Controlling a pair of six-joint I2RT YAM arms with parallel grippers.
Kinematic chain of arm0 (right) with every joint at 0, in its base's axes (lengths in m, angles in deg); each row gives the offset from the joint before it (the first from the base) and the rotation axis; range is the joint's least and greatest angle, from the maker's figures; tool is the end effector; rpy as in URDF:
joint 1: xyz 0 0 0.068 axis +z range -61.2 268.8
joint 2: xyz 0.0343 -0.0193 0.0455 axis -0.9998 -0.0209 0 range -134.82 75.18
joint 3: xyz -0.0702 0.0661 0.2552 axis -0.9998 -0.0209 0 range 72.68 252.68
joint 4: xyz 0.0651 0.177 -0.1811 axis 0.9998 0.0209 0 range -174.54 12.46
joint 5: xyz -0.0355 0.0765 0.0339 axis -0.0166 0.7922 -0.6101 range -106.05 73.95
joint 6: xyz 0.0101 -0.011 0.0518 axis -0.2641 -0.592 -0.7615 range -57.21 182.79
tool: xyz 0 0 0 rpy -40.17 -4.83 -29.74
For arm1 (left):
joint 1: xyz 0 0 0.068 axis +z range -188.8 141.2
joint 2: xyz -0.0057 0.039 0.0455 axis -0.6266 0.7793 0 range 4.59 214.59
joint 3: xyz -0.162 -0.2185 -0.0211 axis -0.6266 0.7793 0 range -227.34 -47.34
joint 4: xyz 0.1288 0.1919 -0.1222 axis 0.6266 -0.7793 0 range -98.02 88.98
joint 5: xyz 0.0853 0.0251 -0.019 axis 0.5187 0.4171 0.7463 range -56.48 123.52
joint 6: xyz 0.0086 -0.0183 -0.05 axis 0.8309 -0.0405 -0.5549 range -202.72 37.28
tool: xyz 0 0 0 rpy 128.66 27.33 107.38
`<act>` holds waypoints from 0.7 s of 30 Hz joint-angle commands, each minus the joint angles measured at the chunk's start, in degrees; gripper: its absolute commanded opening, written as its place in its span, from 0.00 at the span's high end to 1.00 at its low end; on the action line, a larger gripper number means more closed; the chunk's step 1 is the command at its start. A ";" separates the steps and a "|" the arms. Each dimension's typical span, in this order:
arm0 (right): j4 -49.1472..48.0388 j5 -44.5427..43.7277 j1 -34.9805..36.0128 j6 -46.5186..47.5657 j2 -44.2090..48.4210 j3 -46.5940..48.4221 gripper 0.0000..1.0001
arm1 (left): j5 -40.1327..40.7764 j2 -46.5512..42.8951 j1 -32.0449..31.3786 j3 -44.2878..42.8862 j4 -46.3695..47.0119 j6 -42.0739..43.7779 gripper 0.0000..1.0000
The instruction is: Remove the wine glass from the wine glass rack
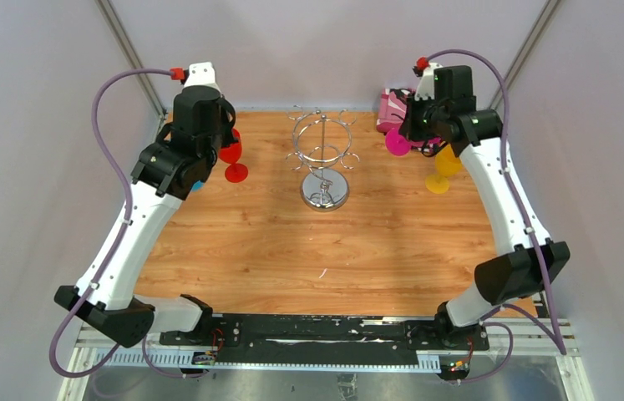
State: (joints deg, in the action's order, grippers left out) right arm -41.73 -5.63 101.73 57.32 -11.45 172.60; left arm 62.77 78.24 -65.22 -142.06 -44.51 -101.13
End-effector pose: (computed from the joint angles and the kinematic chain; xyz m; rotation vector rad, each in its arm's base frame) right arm 0.3143 0.0788 0.4380 -0.2476 2.0850 0.3841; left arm 0.2316 -0.0954 0.4709 -0.1963 1.9001 -0.0262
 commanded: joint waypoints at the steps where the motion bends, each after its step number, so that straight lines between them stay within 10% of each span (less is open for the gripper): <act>1: 5.01 -6.36 2.95 3.92 -5.54 5.35 1.00 | 2.18 -1.26 -0.30 1.14 -0.45 1.29 1.00; 21: 8.78 -11.35 4.74 7.14 -28.49 18.60 1.00 | 0.83 -1.03 -0.30 2.95 -0.13 2.32 1.00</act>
State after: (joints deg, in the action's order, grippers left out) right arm -35.66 -16.62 106.15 62.72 -37.35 188.23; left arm 63.54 77.69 -65.22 -139.52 -44.83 -99.19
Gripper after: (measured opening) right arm 0.039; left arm 0.009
